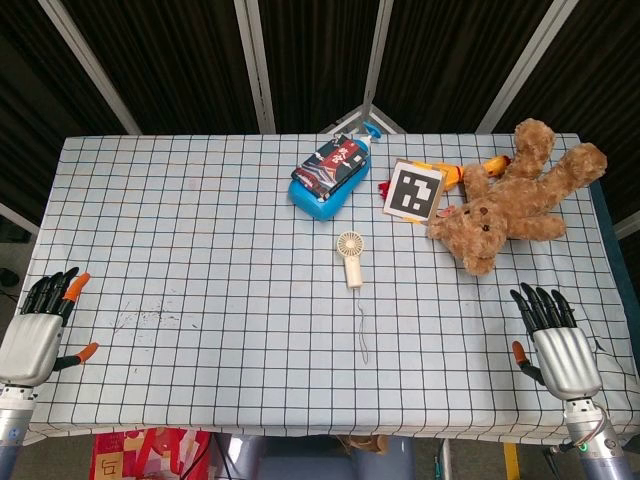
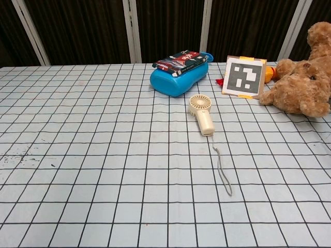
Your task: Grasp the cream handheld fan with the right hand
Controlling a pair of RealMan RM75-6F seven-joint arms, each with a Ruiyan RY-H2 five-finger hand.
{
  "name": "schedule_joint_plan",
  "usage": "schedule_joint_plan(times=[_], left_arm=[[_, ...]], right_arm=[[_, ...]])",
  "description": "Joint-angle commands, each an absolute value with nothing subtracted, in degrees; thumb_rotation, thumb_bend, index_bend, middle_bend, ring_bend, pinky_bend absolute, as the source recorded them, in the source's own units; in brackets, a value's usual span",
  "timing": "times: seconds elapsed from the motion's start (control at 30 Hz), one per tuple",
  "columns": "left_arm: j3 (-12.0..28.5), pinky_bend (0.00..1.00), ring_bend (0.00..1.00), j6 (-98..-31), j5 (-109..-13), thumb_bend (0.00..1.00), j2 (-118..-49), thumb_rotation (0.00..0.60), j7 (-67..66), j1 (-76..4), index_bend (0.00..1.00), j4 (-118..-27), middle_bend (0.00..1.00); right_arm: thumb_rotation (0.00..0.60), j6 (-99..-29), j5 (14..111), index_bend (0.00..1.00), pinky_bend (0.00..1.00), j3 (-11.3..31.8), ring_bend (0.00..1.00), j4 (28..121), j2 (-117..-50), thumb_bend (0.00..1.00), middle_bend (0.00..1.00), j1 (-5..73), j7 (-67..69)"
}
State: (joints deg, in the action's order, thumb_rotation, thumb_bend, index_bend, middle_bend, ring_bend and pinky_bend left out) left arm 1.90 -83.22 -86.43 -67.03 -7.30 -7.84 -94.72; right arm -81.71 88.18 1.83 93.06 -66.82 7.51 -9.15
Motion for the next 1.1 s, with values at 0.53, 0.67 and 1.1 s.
schedule_joint_plan(times=[0.53, 0.67, 1.1], left_arm=[[2.0, 0.00, 0.00, -83.3, -86.1, 0.09, -66.9, 0.600, -6.9, -7.7, 0.00, -95.1, 0.00], [2.0, 0.00, 0.00, -83.2, -86.1, 0.09, -66.7, 0.600, -6.4, -7.8, 0.00, -95.2, 0.00], [2.0, 0.00, 0.00, -83.1, -86.3, 0.09, -65.8, 0.600, -4.0, -7.8, 0.00, -95.2, 0.00]], right_arm=[[0.600, -80.2, 88.6, 0.00, 0.27, 2.8, 0.16, 94.9, -67.5, 0.47, 0.10, 9.3, -8.8], [0.600, -76.2, 87.4, 0.00, 0.69, 4.7, 0.67, 97.3, -68.6, 0.47, 0.56, 12.6, -10.4], [0.600, -58.9, 71.3, 0.00, 0.85, 12.3, 0.92, 98.7, -82.5, 0.74, 0.82, 27.7, -28.6]])
